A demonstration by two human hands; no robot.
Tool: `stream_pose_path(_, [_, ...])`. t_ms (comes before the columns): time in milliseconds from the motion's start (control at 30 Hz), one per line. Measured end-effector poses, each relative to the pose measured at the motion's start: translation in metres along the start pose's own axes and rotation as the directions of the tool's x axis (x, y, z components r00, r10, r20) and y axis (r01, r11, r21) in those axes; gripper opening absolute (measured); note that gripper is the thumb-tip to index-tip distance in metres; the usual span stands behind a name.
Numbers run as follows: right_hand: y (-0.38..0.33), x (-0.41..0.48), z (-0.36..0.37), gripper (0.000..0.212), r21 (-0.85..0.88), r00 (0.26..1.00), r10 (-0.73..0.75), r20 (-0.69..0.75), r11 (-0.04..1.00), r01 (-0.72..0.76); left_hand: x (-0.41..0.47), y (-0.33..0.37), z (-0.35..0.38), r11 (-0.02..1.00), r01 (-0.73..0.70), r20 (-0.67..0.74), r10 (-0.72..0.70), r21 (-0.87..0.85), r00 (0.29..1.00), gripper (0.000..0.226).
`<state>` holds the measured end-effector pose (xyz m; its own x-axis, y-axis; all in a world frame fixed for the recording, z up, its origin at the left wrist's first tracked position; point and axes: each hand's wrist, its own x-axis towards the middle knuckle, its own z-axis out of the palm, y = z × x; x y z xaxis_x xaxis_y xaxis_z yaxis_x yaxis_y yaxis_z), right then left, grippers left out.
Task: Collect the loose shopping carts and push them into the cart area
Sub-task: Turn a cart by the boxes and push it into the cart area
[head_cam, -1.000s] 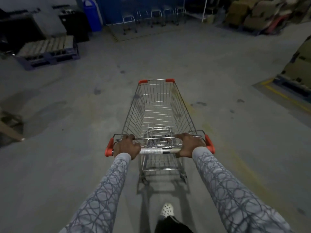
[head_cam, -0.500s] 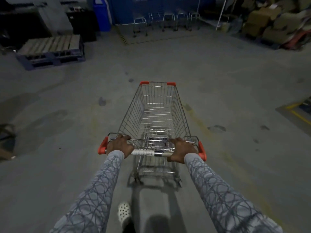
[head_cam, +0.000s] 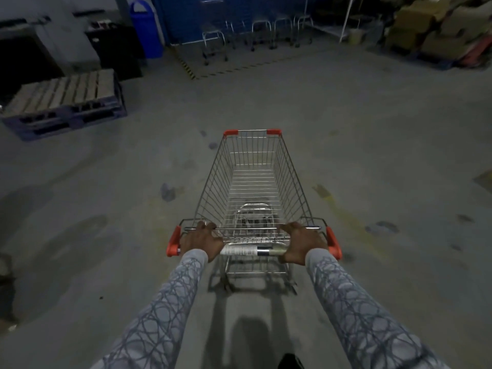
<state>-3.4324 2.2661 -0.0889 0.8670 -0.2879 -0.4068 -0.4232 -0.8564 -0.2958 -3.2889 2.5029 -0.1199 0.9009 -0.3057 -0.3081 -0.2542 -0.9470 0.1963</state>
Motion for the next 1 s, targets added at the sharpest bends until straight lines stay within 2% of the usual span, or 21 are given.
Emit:
stream_pose_path(300, [-0.079, 0.222, -0.069, 0.102, 0.006, 0.998, 0.004, -0.067, 1.000, -0.004, 0.234, -0.043, -0.078, 1.000, -0.021, -0.023, 0.021, -0.008, 1.000, 0.052])
stream_pose_path(667, [-0.210, 0.481, -0.162, 0.098, 0.003, 0.998, 0.002, -0.059, 1.000, -0.001, 0.508, -0.115, -0.186, 1.000, 0.017, -0.026, -0.017, -0.004, 1.000, 0.051])
stream_pose_path(900, [-0.279, 0.673, -0.219, 0.099, 0.049, 0.995, 0.048, -0.089, 0.998, -0.044, 0.716, -0.147, -0.260, 0.996, -0.076, -0.138, 0.070, -0.038, 0.988, 0.049])
stream_pose_path(1000, [-0.316, 0.757, -0.240, 0.100, 0.050, 0.992, 0.076, -0.103, 0.996, -0.072, 0.806, -0.167, -0.294, 0.993, -0.118, -0.124, 0.114, -0.022, 0.986, 0.046])
